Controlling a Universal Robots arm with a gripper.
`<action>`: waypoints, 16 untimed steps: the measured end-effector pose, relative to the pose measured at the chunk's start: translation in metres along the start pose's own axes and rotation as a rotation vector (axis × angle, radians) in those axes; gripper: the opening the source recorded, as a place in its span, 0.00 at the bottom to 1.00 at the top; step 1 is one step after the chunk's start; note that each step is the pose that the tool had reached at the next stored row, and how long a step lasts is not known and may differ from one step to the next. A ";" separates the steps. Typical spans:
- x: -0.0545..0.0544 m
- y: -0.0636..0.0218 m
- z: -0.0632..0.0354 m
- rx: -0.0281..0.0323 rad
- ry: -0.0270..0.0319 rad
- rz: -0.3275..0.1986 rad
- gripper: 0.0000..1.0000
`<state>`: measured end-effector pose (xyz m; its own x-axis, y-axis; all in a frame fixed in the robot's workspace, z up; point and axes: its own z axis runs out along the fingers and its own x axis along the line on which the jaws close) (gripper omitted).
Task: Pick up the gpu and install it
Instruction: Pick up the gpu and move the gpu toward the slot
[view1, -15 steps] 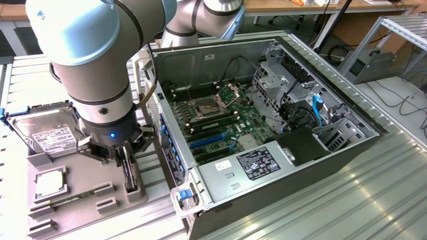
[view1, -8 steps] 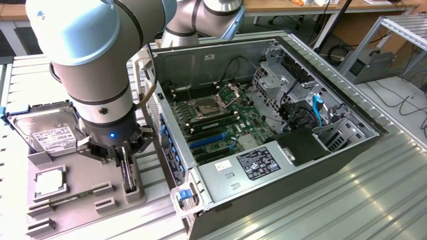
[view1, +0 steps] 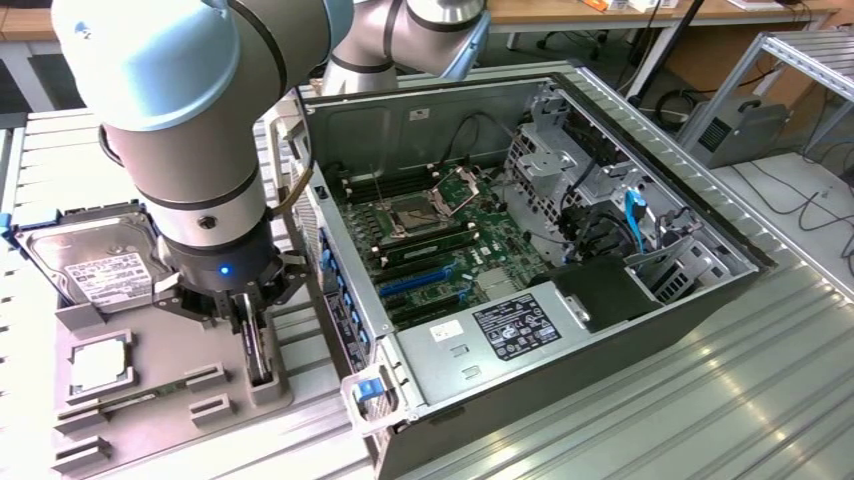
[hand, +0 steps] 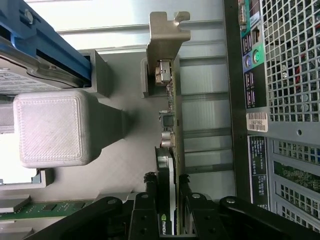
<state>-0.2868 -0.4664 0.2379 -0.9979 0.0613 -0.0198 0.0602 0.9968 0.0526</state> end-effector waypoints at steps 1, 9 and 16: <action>0.000 0.0000 0.0000 -0.0002 0.0004 -0.008 0.27; 0.000 0.0000 0.0001 -0.0007 0.0017 -0.033 0.27; 0.000 0.0000 -0.0008 -0.0010 0.0015 -0.033 0.27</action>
<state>-0.2867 -0.4664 0.2387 -0.9994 0.0279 -0.0201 0.0268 0.9982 0.0529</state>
